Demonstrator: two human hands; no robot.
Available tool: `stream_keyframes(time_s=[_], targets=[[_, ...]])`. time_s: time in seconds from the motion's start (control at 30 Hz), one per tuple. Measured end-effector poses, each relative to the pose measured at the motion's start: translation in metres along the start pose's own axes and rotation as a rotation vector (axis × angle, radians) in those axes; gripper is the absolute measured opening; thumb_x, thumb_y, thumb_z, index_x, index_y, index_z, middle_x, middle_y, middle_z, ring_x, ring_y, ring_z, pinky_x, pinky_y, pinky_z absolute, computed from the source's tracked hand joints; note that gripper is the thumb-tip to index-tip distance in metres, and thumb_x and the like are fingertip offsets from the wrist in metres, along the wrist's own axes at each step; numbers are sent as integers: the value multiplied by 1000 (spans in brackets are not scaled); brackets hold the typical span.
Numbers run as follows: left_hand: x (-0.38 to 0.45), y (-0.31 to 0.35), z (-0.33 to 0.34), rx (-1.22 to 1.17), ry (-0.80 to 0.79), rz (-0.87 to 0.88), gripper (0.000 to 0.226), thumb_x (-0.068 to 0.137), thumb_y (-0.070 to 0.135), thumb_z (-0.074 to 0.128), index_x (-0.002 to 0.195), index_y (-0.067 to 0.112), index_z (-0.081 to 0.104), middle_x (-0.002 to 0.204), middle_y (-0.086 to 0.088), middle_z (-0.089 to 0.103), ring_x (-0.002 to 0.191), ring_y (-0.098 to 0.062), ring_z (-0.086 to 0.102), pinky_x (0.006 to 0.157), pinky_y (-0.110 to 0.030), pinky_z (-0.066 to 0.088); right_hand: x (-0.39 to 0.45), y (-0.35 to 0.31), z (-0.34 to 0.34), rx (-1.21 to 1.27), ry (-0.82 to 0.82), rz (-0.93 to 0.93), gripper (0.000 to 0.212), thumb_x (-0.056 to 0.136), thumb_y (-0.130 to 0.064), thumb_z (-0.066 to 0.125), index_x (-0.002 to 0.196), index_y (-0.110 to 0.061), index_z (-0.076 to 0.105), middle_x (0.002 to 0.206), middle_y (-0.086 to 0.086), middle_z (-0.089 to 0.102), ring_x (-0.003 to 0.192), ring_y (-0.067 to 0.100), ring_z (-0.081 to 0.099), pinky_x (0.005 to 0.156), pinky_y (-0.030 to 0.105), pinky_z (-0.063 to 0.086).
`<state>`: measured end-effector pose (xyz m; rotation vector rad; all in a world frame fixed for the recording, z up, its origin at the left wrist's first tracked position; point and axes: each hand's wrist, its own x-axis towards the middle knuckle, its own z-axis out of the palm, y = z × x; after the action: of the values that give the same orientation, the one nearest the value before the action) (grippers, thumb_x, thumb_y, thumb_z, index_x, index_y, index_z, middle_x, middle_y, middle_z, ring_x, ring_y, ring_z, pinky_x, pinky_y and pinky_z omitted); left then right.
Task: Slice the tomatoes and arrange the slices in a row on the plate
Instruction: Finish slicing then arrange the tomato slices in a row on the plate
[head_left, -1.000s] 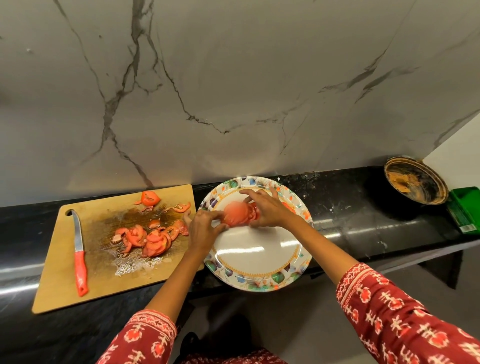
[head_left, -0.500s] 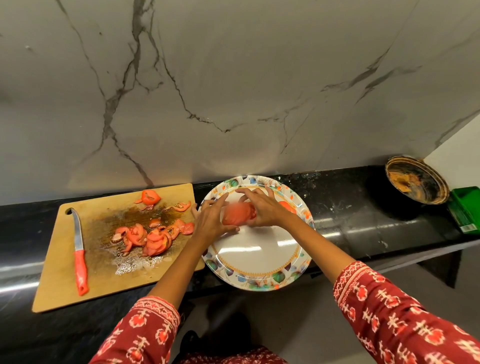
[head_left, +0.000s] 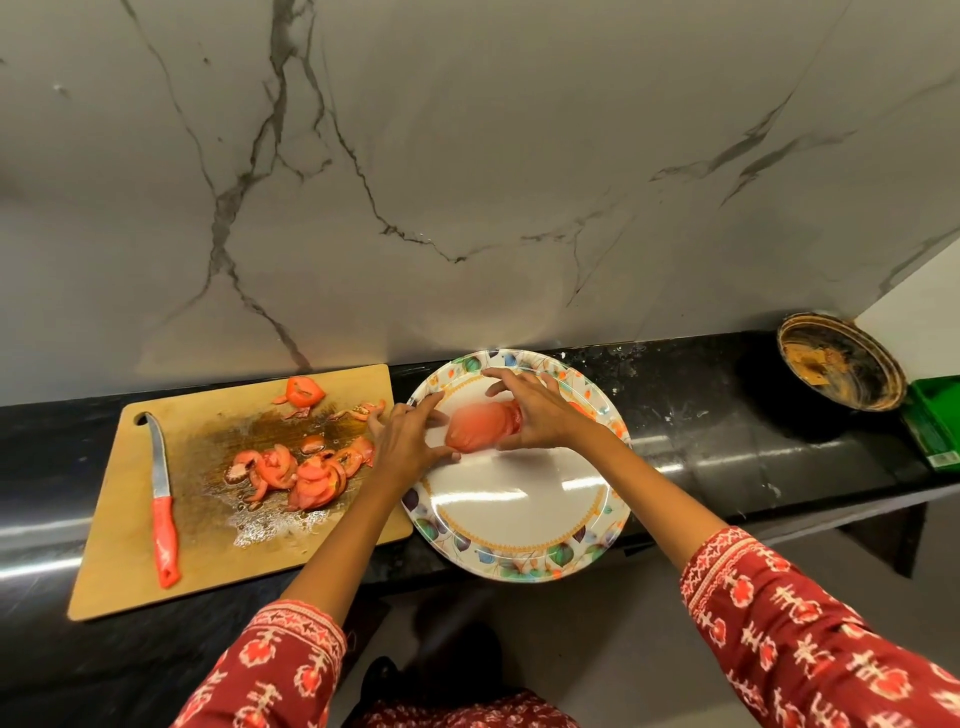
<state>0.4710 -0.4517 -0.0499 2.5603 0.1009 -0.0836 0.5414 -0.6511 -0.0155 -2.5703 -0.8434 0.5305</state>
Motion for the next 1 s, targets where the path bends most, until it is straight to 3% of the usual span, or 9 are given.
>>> stream_keyframes(time_s=[0.5,0.67,0.8,0.87,1.0], targets=[[1,-5,7,-76,129,-6,56,75,33,74,126,21,56,106,3,70,118,-19,48,105,-42,15,5,-5,6,56,2,13,87,76,-34,75,144,-23,22,136,1,51,133,22,36,114,47,9],[-1,-1,7,-76,149,21,57,73,33,76,125,21,57,105,3,70,116,-19,49,103,-41,15,3,-4,7,59,15,26,86,77,-36,75,144,-24,22,138,1,50,133,22,36,115,48,11],[-6,-4,7,-97,167,39,66,70,36,77,130,22,52,111,3,68,116,-20,47,104,-41,14,4,-6,6,124,67,33,91,71,-51,73,144,-25,25,137,2,50,131,23,38,115,49,16],[-9,-5,3,-101,194,19,65,72,36,76,130,22,52,112,1,67,114,-22,49,104,-43,16,7,-12,6,160,141,27,85,71,-55,62,142,-23,29,133,2,52,127,22,41,112,46,21],[-17,-16,-13,-115,336,-14,51,78,33,71,125,17,57,106,-7,67,106,-25,52,98,-40,22,22,-40,8,230,266,-98,57,81,-35,65,132,-18,45,120,4,60,113,20,52,99,42,41]])
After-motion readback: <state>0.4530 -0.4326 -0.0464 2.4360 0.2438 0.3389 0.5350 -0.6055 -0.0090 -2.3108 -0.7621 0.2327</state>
